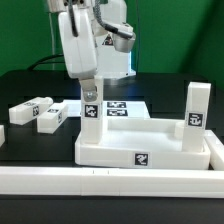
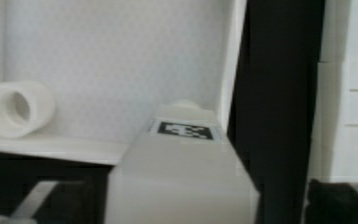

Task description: Assemble desk

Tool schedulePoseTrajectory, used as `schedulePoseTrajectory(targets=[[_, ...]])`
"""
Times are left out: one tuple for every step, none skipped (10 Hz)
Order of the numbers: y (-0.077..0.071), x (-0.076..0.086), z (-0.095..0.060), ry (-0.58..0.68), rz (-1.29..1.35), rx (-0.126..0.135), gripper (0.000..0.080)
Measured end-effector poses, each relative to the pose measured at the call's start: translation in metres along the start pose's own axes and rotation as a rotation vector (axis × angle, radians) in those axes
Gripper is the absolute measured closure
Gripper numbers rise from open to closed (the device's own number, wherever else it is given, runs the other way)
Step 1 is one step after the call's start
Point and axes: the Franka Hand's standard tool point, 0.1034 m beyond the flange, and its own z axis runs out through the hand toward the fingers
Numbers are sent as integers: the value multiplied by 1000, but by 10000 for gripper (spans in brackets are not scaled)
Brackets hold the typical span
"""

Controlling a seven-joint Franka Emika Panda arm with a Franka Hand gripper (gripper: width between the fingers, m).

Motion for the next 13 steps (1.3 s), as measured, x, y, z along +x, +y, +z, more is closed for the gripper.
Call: schedulePoseTrajectory(targets=[[-1,-1,0,3,-110,-1,166],[-2,0,-1,5,-258,0,155],[-2,-1,-1,4,-282,1,155],[-2,0,-1,5,-364,0,151],[-2,0,-1,5,-420,0,151],[-2,0,-1,5,-505,0,151],[-2,0,-1,5,-589,-1,151],[-2,0,-1,16,-682,-13,151],[-2,0,-1,30,-777,-29,151],[-2,1,-1,44,-905,-46,151],[-3,1,-2,53,-1011,-60,151],[-4,1,-2,58,-1081,-70,151],[-4,1,-3,60,-1197,-82,151]])
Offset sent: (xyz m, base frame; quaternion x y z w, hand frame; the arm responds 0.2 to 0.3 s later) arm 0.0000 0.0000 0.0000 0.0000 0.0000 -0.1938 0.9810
